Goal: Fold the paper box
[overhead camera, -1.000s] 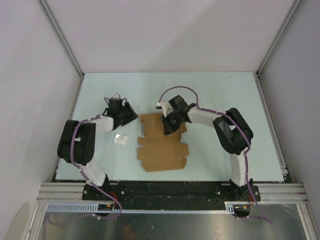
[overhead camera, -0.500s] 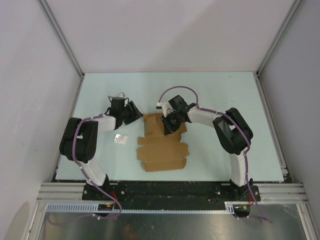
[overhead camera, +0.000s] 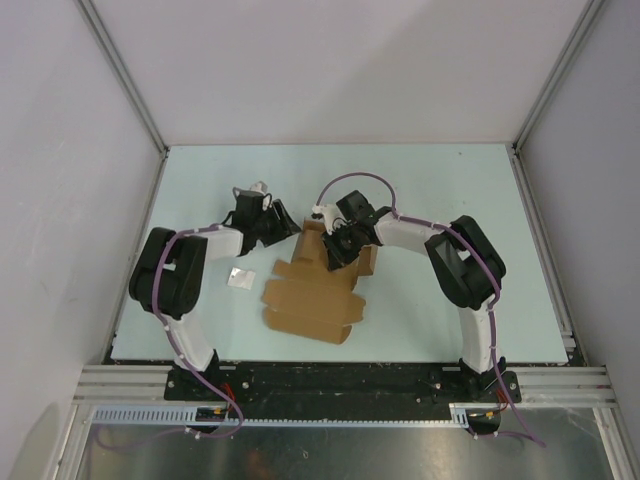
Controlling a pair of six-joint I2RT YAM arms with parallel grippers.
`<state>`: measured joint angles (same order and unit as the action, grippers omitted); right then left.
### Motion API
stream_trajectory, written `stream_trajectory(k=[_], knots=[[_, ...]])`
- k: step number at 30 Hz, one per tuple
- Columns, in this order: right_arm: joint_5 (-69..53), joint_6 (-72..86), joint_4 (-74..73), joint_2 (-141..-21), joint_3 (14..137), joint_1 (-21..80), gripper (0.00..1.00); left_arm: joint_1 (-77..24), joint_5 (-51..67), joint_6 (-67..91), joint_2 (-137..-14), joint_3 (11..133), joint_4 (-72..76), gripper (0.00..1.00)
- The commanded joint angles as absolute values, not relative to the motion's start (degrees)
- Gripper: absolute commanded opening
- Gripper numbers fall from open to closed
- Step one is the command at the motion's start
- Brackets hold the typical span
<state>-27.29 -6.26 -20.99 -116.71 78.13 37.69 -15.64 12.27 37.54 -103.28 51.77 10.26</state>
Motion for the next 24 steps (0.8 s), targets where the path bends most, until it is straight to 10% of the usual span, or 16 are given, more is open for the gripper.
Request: stream_trajectory(k=[1, 24], knots=[[-26.5, -7.2, -25.0, -119.5, 77.7, 38.9, 0.16, -16.3, 13.6, 37.2, -104.4, 54.4, 11.9, 0.61], [-27.5, 4.1, -25.2, -104.3, 77.6, 34.1, 0.28, -17.2, 5.0, 36.7, -81.0, 41.2, 7.7, 0.60]])
